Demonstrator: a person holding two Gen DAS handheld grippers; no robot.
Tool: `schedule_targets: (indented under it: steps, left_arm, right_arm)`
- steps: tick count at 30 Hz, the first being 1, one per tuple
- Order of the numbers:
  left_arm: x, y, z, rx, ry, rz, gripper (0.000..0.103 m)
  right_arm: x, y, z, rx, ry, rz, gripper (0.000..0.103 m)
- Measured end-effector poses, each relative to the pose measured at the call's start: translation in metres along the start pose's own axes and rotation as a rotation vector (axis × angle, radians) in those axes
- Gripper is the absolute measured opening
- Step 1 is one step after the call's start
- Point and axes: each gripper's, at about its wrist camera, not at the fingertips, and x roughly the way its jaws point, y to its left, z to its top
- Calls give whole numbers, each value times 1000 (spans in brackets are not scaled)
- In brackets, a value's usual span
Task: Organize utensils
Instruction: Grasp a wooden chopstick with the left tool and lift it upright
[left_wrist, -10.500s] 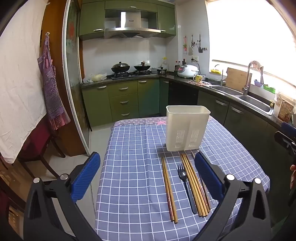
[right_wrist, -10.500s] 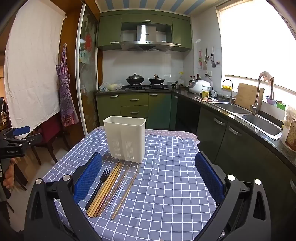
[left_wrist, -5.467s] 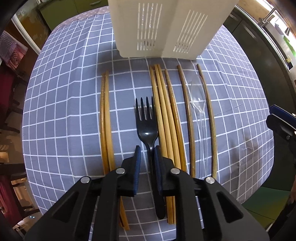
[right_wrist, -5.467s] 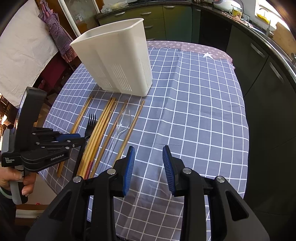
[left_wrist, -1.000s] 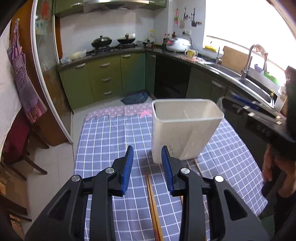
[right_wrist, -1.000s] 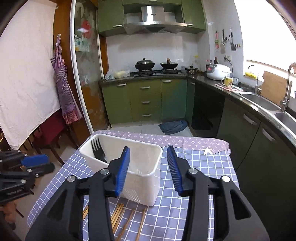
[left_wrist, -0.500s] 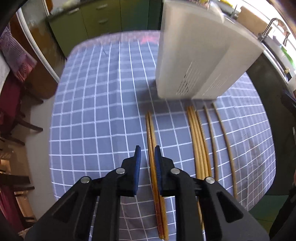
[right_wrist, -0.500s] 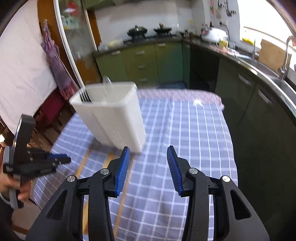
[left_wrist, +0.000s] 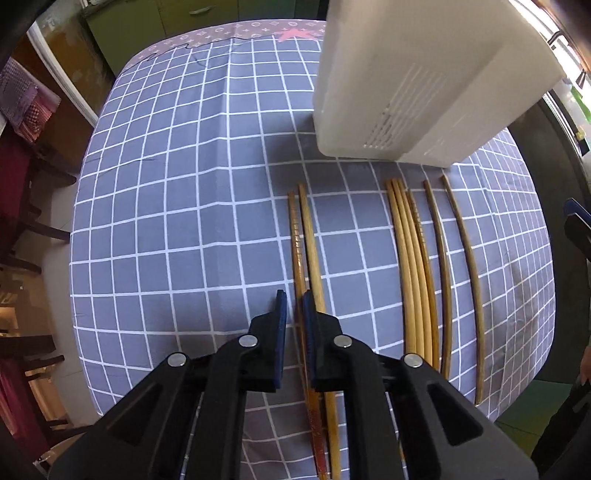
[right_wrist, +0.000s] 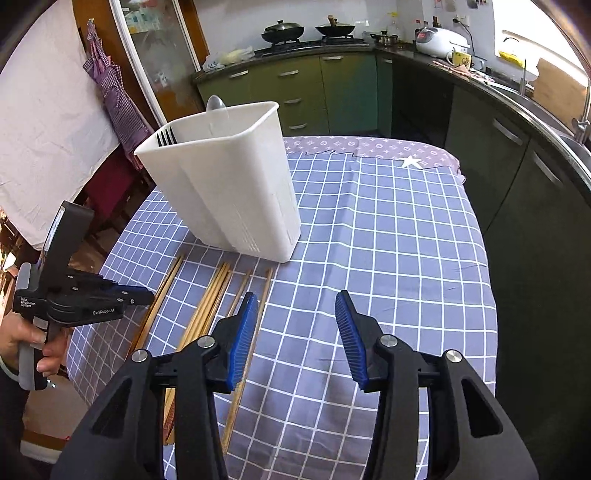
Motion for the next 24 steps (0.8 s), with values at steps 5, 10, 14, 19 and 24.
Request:
schedule_targets:
  steps: [5, 10, 14, 19, 24]
  left_arm:
    - [7, -7, -3, 20, 20, 22, 9]
    - [11, -14, -2, 16, 21, 26, 8]
    - [11, -12, 2, 3, 2, 4, 7]
    - [-21, -2, -2, 3, -110, 15, 7]
    - [-64, 5, -11, 14, -254, 43, 6]
  right_arm:
    - [5, 4, -1, -13, 24, -4, 44]
    - [14, 10, -3, -41, 69, -13, 44]
    - [27, 16, -4, -55, 125, -3, 44]
    - [56, 18, -5, -27, 235, 41, 29]
    - [85, 27, -5, -2, 312, 73, 27]
